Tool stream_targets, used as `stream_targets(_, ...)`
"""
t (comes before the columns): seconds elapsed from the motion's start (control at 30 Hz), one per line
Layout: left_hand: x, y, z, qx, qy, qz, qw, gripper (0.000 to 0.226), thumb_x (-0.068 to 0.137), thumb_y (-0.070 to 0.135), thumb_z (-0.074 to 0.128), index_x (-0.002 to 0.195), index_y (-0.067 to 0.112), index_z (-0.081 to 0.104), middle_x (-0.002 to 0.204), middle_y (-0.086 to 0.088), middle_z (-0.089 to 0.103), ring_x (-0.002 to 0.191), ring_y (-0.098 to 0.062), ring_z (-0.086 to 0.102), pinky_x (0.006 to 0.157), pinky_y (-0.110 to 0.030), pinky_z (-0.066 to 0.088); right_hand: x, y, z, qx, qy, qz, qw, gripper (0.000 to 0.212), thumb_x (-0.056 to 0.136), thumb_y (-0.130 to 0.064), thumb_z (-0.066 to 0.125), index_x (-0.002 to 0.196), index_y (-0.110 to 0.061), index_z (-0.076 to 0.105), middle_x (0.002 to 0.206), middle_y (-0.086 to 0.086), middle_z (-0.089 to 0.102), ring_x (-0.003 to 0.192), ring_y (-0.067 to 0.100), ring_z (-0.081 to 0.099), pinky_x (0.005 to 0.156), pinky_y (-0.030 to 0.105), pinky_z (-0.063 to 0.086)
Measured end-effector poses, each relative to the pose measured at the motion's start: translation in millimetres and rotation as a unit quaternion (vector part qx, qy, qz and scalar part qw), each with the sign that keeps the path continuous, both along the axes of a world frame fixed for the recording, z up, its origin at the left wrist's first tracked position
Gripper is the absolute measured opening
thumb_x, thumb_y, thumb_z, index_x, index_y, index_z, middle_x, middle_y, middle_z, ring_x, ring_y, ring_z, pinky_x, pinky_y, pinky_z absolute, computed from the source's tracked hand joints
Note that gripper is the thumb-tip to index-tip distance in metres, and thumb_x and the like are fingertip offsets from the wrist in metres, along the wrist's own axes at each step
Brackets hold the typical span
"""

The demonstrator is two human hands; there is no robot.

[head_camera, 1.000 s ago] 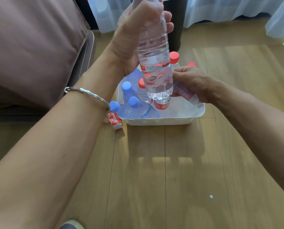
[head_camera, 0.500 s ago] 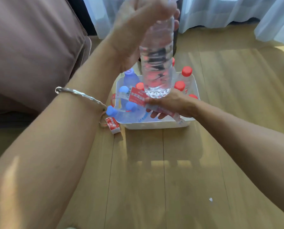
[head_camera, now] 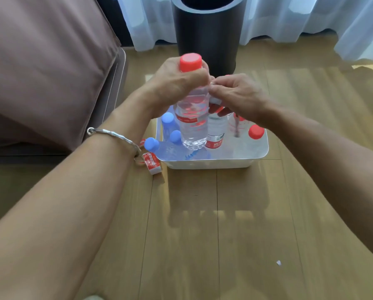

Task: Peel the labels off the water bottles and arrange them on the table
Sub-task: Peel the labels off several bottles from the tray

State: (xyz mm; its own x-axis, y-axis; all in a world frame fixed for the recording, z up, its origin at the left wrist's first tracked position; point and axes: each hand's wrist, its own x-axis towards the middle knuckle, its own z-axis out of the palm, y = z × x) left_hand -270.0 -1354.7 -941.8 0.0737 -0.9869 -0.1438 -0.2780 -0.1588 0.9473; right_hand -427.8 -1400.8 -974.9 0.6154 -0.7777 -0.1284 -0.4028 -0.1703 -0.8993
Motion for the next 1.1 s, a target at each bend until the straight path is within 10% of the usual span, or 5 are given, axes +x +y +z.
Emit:
stream_targets(0.13, 4, -4, 5, -0.032, 0.009, 0.093, 0.995, 0.011, 0.073, 0.022, 0.069, 0.072, 0.014, 0.062, 0.08, -0.009, 0.064, 0.073, -0.019, 0.061, 0.073, -0.037, 0.057, 5, 5, 0, -0.009, -0.038, 0.003, 0.999, 0.018, 0.098, -0.026, 0.057, 0.114, -0.019, 0.061, 0.093, -0.008, 0.067, 0.084, 0.0, 0.067, 0.072, 0.024, 0.055)
stream_targets(0.3, 1, -8, 21, -0.076, 0.032, 0.185, 0.979, 0.023, 0.087, 0.021, 0.07, 0.071, 0.018, 0.054, 0.057, 0.009, 0.05, 0.058, -0.012, 0.051, 0.063, -0.026, 0.05, 11, 2, -7, 0.046, -0.057, -0.017, 0.997, 0.111, 0.061, -0.052, 0.084, 0.15, -0.023, 0.024, 0.12, -0.004, 0.062, 0.107, 0.009, 0.064, 0.085, 0.026, 0.054)
stream_targets(0.63, 10, -20, 17, -0.178, -0.027, 0.255, 0.95, 0.027, 0.085, 0.051, 0.056, 0.083, 0.024, 0.054, 0.077, 0.006, 0.054, 0.082, -0.026, 0.064, 0.075, -0.038, 0.049, 26, 25, -15, -0.041, 0.008, -0.078, 0.996, 0.042, 0.074, -0.037, 0.079, 0.107, -0.029, 0.054, 0.087, -0.016, 0.061, 0.076, -0.007, 0.058, 0.061, 0.007, 0.041)
stream_targets(0.87, 62, 21, -61, -0.018, -0.258, 0.344, 0.903, 0.038, 0.089, 0.004, 0.038, 0.123, 0.004, 0.054, 0.132, -0.017, 0.039, 0.126, -0.03, 0.041, 0.109, -0.027, 0.029, 27, 29, -19, -0.055, 0.004, -0.067, 0.996, 0.034, 0.076, -0.04, 0.079, 0.096, -0.031, 0.052, 0.084, -0.013, 0.058, 0.074, 0.0, 0.058, 0.062, 0.014, 0.043)
stream_targets(1.1, 71, 47, -101, 0.105, -0.244, 0.288, 0.92, 0.032, 0.101, 0.016, 0.043, 0.131, 0.012, 0.053, 0.136, -0.009, 0.041, 0.071, -0.005, 0.047, 0.056, 0.0, 0.034, 33, 31, -28, -0.039, -0.003, -0.063, 0.997, 0.043, 0.073, -0.041, 0.08, 0.105, -0.025, 0.057, 0.087, -0.013, 0.064, 0.08, 0.002, 0.063, 0.069, 0.021, 0.048)
